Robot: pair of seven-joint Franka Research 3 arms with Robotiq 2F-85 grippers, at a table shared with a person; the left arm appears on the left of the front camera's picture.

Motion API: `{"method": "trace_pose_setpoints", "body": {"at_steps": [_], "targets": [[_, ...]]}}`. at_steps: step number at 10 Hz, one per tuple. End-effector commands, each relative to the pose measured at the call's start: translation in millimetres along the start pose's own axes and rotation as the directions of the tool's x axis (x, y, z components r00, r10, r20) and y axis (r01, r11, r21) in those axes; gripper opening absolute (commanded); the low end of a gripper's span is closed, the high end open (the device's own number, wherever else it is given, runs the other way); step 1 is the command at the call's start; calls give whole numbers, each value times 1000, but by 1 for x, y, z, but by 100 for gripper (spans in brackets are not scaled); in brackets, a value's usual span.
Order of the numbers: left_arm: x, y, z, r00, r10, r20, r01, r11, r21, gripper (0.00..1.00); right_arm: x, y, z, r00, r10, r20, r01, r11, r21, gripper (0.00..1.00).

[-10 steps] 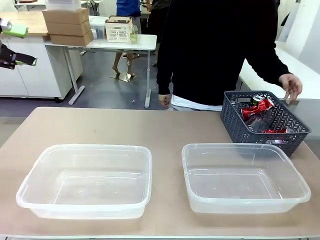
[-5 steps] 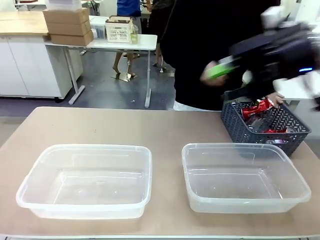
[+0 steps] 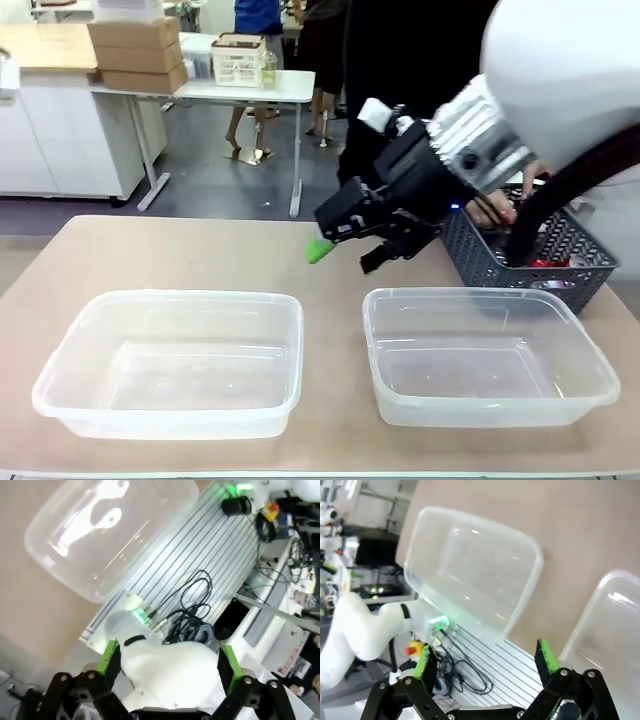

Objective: Sort the waste into each basket.
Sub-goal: Pick up the Organizing box on the left side of the table and lift it.

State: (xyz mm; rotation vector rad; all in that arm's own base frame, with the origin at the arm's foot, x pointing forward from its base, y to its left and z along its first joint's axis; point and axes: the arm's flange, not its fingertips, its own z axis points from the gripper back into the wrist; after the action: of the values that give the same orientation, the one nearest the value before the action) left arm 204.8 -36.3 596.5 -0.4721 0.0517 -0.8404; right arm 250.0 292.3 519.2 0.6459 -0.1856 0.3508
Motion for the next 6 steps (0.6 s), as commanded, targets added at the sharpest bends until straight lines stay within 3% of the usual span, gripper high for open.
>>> {"method": "trace_pose_setpoints", "body": {"at_steps": [1,2,3,4,6], "targets": [[7,-2,-7,999,-33,5,33,999,-28,100,1,-2,-2,1000,2,-8,-2,1000,-19,100],[25,8,-33,996,39,81,-38,999,-24,100,11,30,-41,991,-128,-44,118,979,-168,100],[31,23,-64,975,173,142,-182,982,51,100,23,50,-84,967,-237,-90,201,934,-295,100],[25,37,-90,951,233,204,-257,961,99,100,30,59,-114,947,-289,-137,214,891,-400,100],[5,65,-125,903,358,236,-408,888,213,100,32,58,-138,922,-373,-104,259,793,-551,100]]}}
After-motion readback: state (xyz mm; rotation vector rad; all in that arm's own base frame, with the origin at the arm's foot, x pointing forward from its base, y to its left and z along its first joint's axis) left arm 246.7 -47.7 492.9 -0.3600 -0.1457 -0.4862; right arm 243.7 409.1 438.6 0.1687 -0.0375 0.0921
